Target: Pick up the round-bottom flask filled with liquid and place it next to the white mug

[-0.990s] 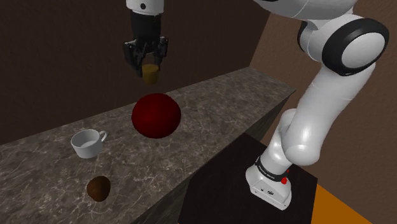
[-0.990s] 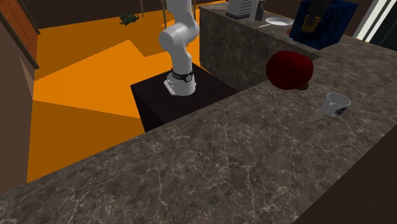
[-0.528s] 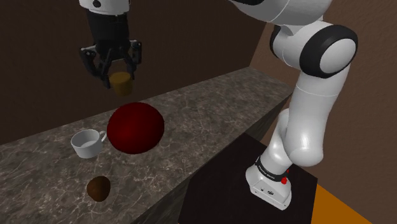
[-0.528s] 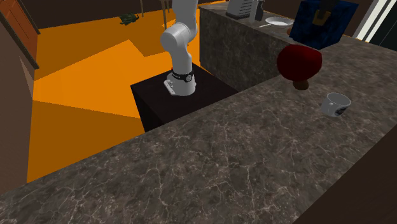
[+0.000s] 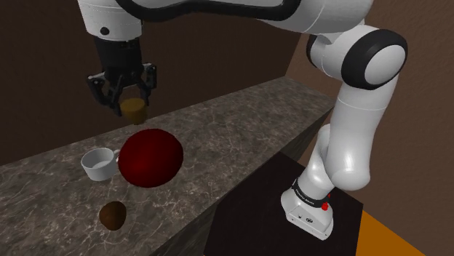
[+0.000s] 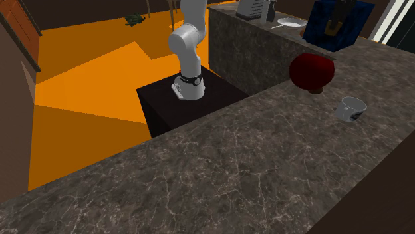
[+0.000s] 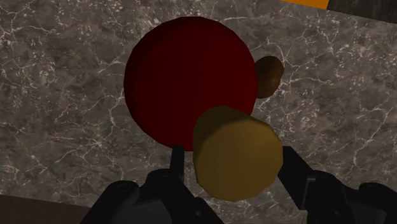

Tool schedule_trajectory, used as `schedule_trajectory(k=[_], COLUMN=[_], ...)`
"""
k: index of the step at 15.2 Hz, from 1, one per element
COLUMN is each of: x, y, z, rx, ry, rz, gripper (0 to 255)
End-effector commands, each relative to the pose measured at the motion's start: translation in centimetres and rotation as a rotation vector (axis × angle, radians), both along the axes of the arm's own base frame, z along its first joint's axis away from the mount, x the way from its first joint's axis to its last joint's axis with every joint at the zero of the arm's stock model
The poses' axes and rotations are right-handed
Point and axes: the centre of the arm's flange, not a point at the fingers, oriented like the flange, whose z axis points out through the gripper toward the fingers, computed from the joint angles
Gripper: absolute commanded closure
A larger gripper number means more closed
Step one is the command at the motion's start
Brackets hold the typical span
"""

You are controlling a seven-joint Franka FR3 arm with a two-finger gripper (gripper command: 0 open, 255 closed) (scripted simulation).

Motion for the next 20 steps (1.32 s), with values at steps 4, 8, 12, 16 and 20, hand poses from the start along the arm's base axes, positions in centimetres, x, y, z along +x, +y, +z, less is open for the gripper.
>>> schedule_trajectory(k=[4, 8, 12, 16, 20], x=[-0.1, -0.1, -0.1, -0.1, -0.1], y=[0.0, 0.0, 0.0, 0.0, 0.0], z=[-2.4, -4.5, -6.6, -8.7, -10.0], rx=[0.003, 0.003, 0.003, 0.003, 0.003], ry=[-0.004, -0.004, -0.004, -0.004, -0.004], rz=[0.000, 0.000, 0.000, 0.000, 0.000], gripper=[255, 255, 255, 255, 255])
